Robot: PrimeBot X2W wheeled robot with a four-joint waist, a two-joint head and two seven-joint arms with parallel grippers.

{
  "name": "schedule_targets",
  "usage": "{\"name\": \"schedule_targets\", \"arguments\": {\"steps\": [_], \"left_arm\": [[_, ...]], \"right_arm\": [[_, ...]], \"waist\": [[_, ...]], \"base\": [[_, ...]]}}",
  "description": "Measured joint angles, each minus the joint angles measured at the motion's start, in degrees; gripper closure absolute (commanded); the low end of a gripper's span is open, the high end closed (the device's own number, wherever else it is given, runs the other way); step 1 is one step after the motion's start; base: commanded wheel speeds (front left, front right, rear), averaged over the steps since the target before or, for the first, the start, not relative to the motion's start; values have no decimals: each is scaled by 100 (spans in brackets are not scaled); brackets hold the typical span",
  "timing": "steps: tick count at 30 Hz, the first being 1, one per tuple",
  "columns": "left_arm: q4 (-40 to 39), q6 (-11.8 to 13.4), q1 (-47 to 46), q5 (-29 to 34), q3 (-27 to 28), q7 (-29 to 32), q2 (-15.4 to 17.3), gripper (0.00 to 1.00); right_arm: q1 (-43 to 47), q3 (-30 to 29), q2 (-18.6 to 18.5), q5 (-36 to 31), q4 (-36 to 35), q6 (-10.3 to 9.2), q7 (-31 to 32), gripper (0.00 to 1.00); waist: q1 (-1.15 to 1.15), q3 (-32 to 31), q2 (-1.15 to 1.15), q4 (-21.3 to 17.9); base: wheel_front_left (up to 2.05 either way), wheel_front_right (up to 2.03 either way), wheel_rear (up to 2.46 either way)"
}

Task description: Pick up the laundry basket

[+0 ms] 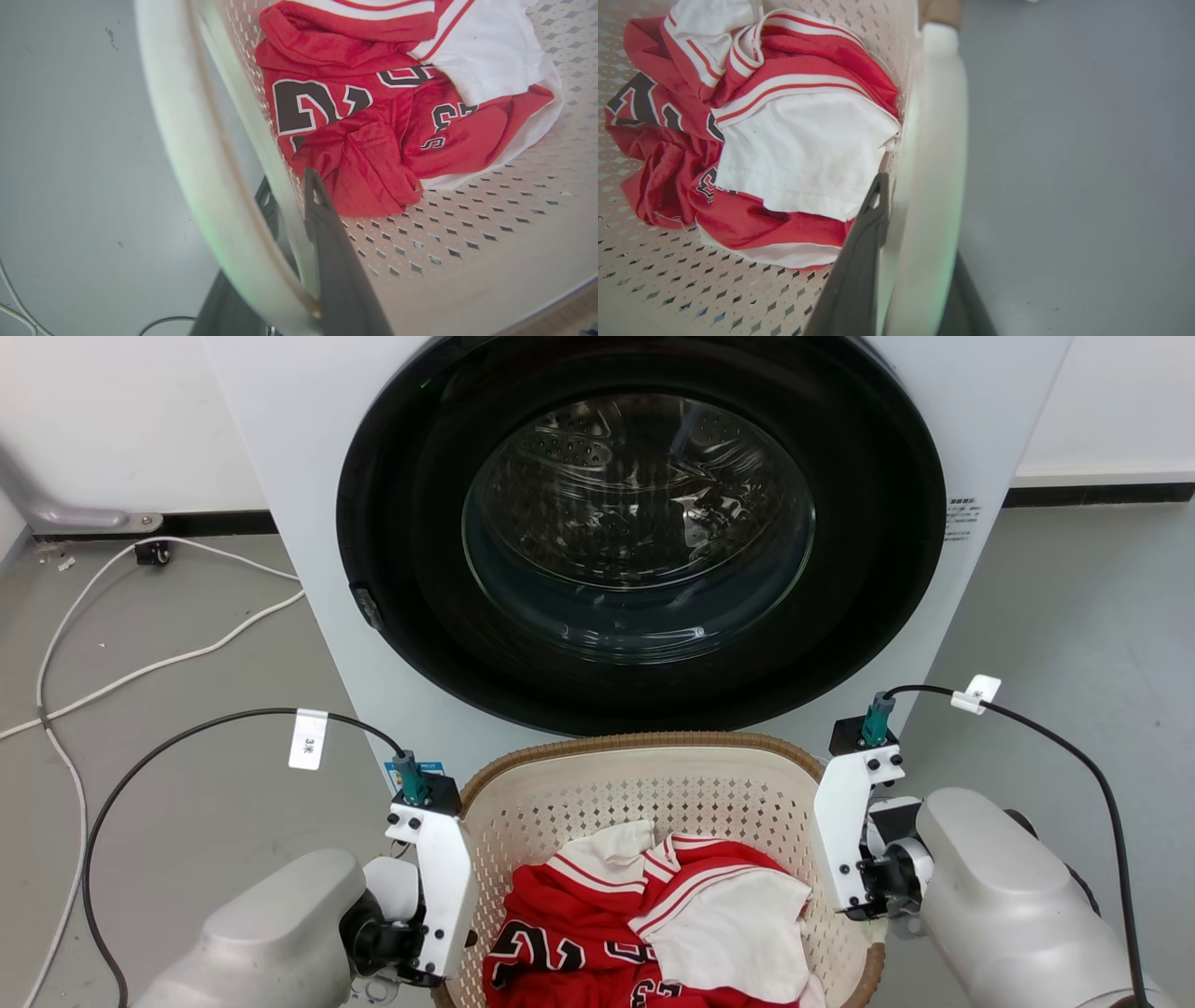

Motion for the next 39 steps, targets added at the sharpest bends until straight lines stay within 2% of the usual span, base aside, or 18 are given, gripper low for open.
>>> {"name": "schedule_targets", "arguments": {"steps": [39], "left_arm": [[-1, 1, -77, -199, -236, -9, 7, 100]], "right_arm": [[-45, 597, -164, 782, -25, -7, 60, 100]], "waist": [[1, -28, 0, -3]], "base": [[0, 0, 0]]}}
